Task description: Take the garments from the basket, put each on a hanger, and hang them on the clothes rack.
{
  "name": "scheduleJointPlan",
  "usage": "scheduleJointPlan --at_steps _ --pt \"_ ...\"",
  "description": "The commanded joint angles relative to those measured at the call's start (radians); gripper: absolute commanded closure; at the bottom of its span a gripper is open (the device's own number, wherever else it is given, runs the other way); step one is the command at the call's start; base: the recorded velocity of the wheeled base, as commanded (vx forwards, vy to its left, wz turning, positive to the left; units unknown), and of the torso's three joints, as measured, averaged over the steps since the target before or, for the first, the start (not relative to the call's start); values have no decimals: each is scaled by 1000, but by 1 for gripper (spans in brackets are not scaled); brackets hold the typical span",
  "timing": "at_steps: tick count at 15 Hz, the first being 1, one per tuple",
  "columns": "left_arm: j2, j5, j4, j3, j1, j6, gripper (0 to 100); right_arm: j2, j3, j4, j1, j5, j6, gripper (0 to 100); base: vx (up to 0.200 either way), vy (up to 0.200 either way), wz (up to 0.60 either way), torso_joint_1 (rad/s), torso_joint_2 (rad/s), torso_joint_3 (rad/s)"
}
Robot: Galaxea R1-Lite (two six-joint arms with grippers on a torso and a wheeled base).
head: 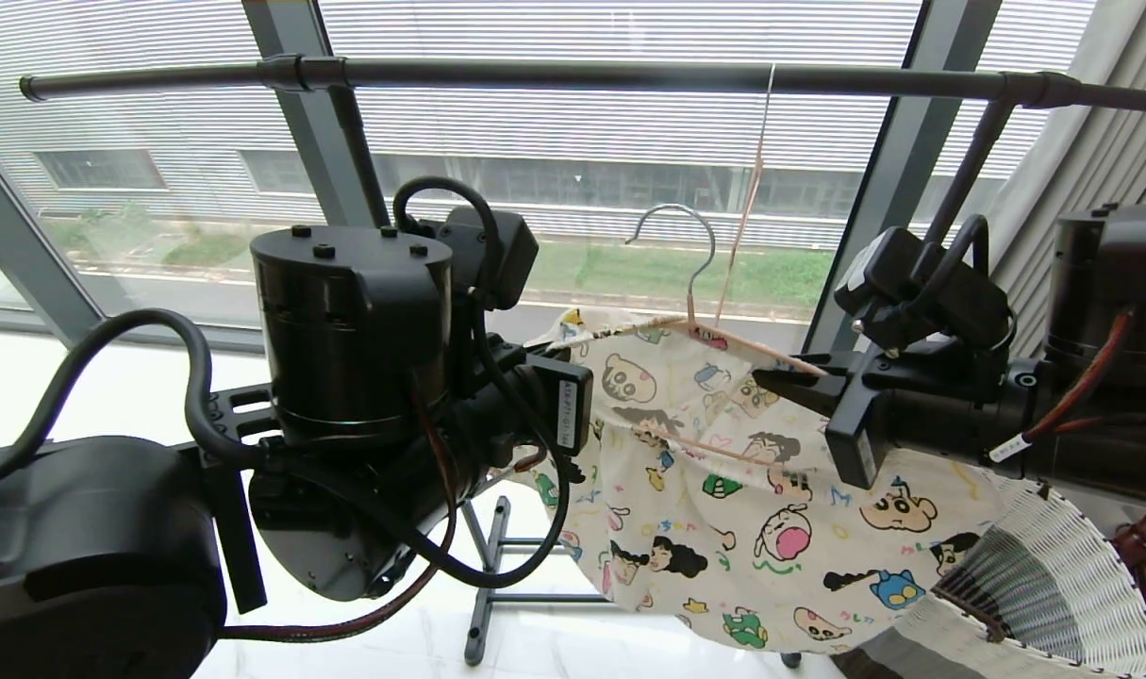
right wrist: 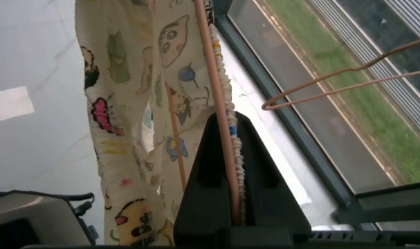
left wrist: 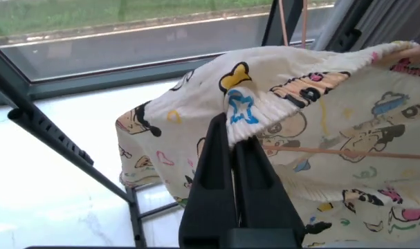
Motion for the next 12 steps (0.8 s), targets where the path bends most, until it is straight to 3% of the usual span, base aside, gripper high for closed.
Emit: scheduleJointPlan --at_steps 1,3,7,9,12 --pt "-16 2 0 -5 12 2 100 -1 10 0 -4 -7 11 100 0 0 0 0 0 0" --pt "-21 1 0 -16 33 3 100 -7 30 -3 -4 -8 11 100 0 0 0 0 0 0" --pt "-50 -9 0 -6 113 101 100 -10 44 -26 -4 -8 11 100 0 0 0 0 0 0" --pt "-55 -18 0 17 90 127 100 -10 43 -28 -4 -10 13 100 0 0 0 0 0 0" --pt "-64 -42 0 23 -13 127 100 -10 43 -48 -4 -28 14 100 0 0 0 0 0 0"
